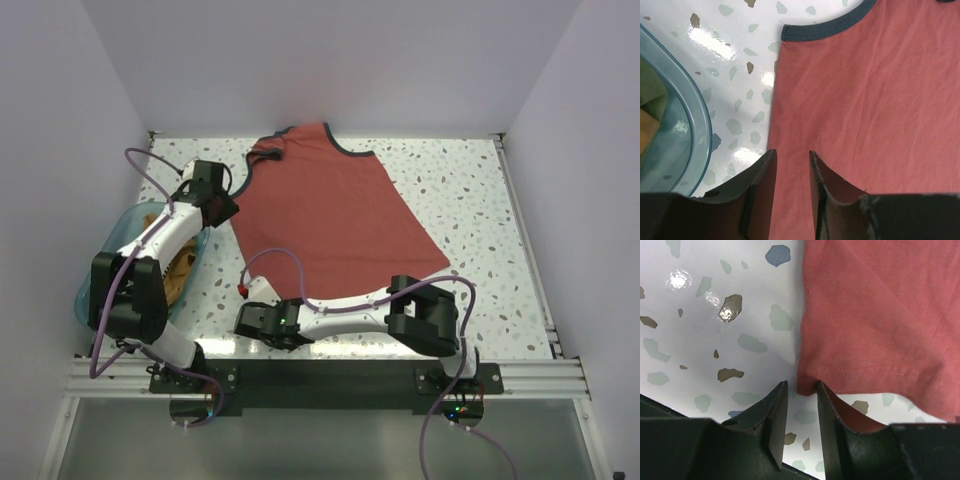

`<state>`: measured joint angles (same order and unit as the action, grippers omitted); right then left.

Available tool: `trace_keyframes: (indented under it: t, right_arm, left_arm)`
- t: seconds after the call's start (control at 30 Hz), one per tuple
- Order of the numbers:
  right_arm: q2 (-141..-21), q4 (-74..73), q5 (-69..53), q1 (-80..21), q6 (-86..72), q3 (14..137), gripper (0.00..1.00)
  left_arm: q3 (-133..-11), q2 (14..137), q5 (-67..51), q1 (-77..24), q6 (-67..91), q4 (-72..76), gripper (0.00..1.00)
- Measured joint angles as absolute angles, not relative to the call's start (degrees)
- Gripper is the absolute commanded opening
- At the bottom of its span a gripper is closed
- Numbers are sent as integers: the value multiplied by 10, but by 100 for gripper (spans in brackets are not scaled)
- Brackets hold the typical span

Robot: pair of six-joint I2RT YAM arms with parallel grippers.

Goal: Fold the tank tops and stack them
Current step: Flatten the tank top out

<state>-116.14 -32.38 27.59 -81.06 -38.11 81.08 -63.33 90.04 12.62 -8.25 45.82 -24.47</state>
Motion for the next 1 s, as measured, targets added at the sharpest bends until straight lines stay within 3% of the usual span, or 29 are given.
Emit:
trace_keyframes:
  t: [0.07,0.1,0.13,0.37,0.73,1.0]
  right_arm:
    - [-1164,-321,279,-811,-376,811,21]
    - [-1164,-320,280,-811,-374,811,6]
    - [-1164,-320,280,-811,-374,811,1]
    - [-1128,-321,249,-810,-369,771,0]
    - [-900,-301,97,-810,-414,577,0]
    - [-847,-289,47,-816,-452,487,0]
  left_arm:
    - [-633,903,123,-83,458,-244,36]
    - [-633,903,122,-83,458,-244,36]
    - [-633,903,122,-83,458,-243,36]
    - [-612,899,111,-83,456,-222,42]
    - [-519,875,76,-83,456,-190,43]
    - [-582,944,42,-95,436,-156,48]
